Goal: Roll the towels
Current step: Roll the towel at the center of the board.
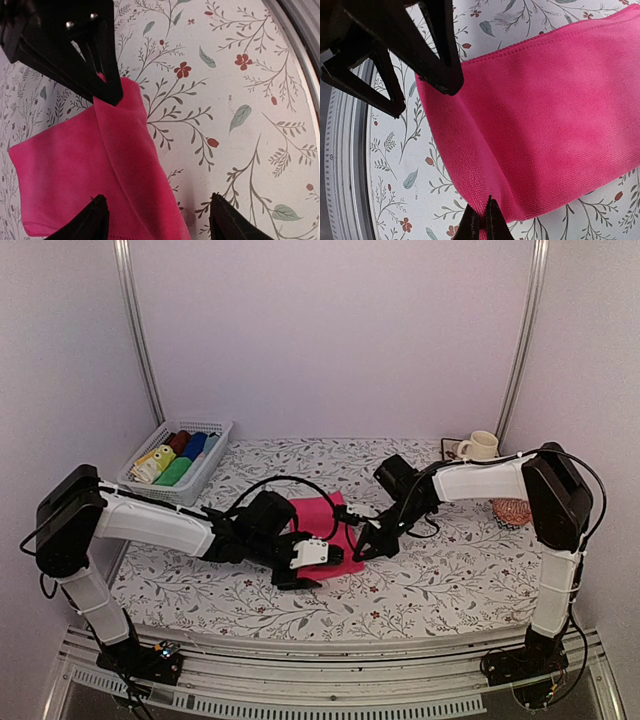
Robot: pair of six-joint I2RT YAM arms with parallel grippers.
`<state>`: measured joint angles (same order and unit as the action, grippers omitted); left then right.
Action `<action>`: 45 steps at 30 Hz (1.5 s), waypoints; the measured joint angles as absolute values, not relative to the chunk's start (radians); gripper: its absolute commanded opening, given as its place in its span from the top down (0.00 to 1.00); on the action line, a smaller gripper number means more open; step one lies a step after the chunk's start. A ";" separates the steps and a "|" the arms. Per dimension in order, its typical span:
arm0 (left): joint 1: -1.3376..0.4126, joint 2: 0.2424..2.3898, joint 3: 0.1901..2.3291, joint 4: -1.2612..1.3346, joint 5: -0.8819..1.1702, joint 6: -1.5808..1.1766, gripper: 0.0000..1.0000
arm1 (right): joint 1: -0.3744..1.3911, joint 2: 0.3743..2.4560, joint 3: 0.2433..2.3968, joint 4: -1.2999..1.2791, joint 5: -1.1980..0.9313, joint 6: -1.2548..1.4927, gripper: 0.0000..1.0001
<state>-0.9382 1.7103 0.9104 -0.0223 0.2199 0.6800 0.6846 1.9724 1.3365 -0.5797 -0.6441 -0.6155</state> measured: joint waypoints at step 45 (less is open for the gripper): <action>-0.929 1.841 0.966 -0.102 0.078 0.556 0.63 | 0.656 2.069 1.390 -0.552 -0.595 -0.546 0.95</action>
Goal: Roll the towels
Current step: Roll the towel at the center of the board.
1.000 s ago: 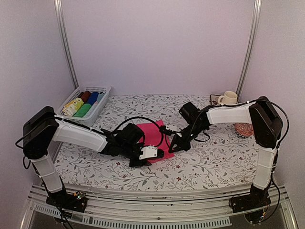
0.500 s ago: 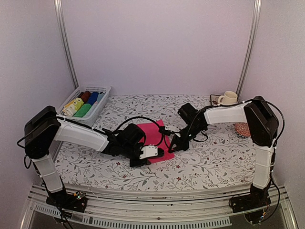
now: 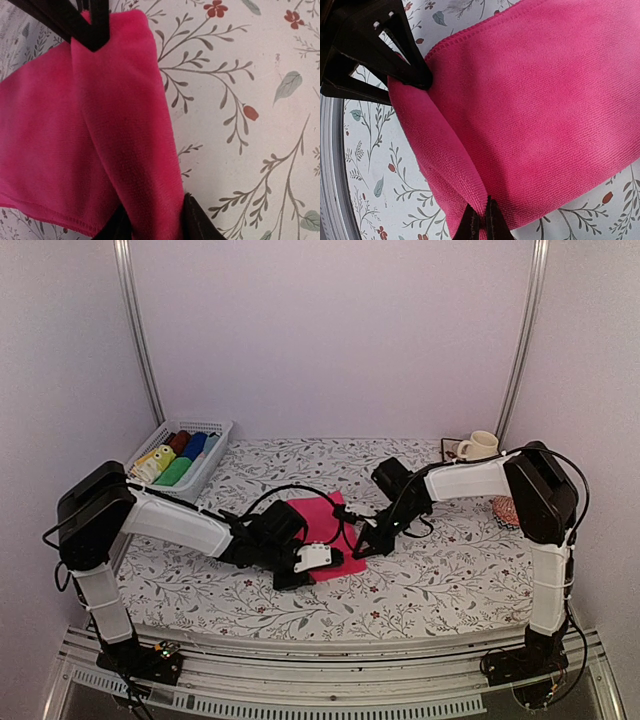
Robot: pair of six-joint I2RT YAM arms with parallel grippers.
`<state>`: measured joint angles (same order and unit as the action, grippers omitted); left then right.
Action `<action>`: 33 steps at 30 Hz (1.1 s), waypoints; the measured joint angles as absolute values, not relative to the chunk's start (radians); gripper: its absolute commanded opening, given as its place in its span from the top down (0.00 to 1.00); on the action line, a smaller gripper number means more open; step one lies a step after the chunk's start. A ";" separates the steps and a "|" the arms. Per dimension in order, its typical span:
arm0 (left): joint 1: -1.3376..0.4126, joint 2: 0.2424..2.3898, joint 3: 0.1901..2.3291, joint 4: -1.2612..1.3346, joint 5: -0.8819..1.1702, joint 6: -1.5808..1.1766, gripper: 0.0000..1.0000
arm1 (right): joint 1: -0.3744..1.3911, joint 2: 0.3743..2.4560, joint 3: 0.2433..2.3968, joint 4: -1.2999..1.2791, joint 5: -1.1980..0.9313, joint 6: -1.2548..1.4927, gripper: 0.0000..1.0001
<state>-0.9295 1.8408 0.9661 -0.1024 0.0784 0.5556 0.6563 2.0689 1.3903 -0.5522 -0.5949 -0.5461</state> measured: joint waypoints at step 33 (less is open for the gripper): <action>-0.997 1.743 0.759 0.273 -0.036 0.853 0.39 | 0.648 2.101 1.415 -0.548 -0.578 -0.511 0.91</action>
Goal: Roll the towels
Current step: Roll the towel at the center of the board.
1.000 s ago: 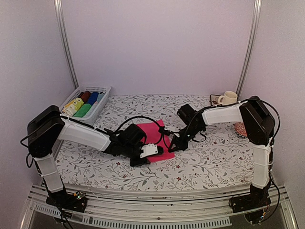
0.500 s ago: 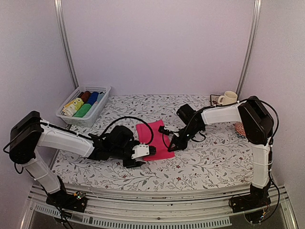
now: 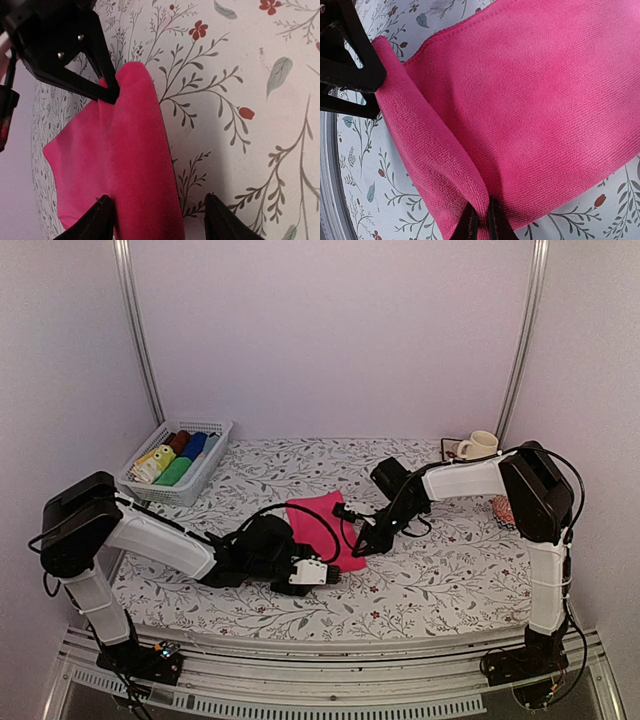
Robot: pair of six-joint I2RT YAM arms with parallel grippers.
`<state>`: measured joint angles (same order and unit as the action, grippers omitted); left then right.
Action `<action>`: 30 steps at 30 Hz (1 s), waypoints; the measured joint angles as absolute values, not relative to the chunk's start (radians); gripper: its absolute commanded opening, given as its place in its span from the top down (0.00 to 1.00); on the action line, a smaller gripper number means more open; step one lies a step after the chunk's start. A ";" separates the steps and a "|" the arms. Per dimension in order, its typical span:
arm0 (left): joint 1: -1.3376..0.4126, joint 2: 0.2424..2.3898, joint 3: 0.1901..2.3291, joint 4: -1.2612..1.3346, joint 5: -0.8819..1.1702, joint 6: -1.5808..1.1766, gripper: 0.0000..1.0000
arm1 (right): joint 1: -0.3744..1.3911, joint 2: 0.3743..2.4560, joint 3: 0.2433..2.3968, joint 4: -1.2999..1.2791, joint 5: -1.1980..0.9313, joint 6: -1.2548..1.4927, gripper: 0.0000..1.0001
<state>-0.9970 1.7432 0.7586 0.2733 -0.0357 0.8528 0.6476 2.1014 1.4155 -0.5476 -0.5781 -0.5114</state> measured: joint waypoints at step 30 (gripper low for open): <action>-0.945 1.842 0.822 0.240 0.008 0.826 1.00 | 0.641 2.037 1.376 -0.519 -0.526 -0.551 0.39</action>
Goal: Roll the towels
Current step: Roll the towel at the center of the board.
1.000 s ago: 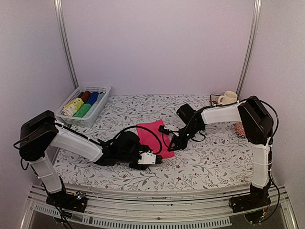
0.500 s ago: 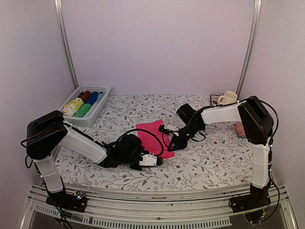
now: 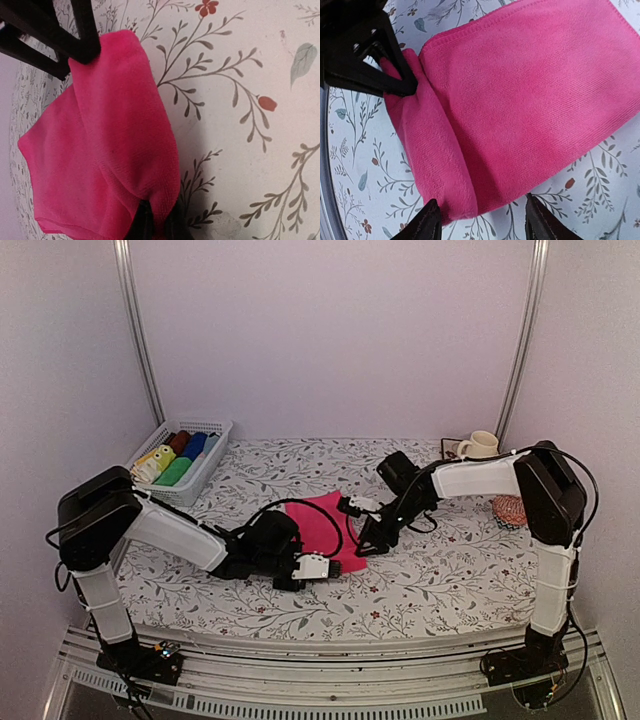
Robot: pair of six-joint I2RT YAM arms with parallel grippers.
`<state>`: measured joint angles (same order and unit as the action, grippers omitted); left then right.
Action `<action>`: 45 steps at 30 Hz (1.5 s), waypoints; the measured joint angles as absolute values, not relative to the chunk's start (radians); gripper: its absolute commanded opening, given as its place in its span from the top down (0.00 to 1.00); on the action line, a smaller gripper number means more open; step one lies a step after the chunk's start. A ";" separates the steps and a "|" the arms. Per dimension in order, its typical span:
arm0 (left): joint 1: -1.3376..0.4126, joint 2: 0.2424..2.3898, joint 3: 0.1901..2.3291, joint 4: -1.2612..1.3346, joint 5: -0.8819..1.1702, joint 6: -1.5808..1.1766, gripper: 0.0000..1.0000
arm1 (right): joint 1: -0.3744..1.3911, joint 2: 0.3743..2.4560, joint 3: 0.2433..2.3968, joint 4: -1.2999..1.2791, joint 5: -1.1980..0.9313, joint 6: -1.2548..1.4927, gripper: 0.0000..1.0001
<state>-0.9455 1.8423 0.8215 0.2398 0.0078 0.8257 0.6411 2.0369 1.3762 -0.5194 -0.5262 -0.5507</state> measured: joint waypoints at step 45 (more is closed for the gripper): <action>-0.667 1.940 1.122 -0.221 0.641 0.564 1.00 | 0.726 1.918 1.087 -0.053 -0.427 -1.045 0.47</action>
<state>-0.6666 1.9396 1.1221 -0.2214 0.6415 0.5636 0.7258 1.9179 1.0874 -0.0528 -0.4274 -1.0454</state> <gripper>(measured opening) 0.041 0.560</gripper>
